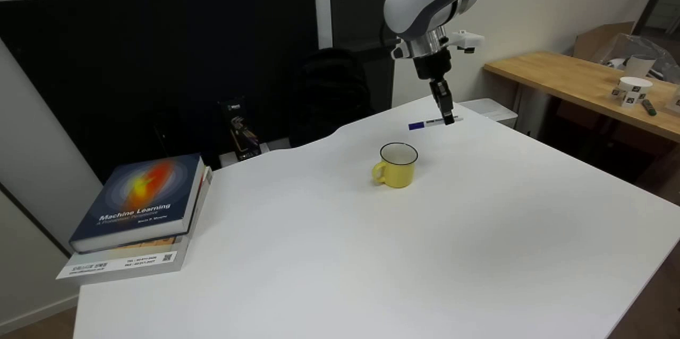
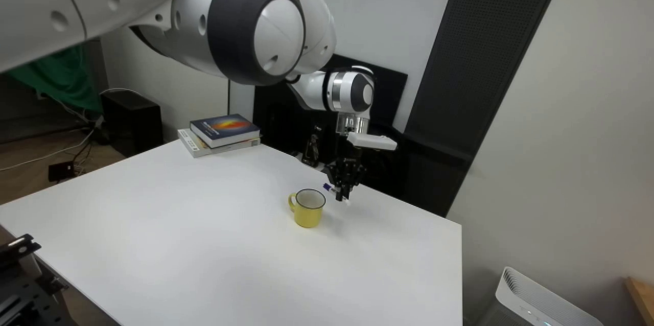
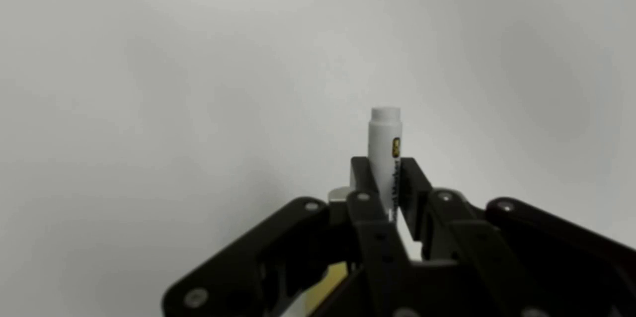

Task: Pick up the marker and put it inside the yellow cup

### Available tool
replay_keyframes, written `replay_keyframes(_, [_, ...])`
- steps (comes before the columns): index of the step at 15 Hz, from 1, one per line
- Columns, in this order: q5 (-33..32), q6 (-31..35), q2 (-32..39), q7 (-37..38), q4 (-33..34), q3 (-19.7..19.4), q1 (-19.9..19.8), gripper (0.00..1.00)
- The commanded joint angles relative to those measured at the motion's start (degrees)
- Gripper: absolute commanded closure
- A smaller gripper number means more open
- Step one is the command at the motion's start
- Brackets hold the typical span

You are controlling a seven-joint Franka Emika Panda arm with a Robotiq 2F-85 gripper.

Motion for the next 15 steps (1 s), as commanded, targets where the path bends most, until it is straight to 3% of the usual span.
replay_keyframes(1, [-1.0,-3.0,3.8,-2.4,6.0,-0.1,1.0,0.96])
replay_keyframes(8, [-0.9,-9.1,7.9,-5.2,11.5,-0.3,1.8,0.96])
replay_keyframes(15, [-2.1,-27.4,13.4,-7.5,22.0,-1.7,3.0,0.96])
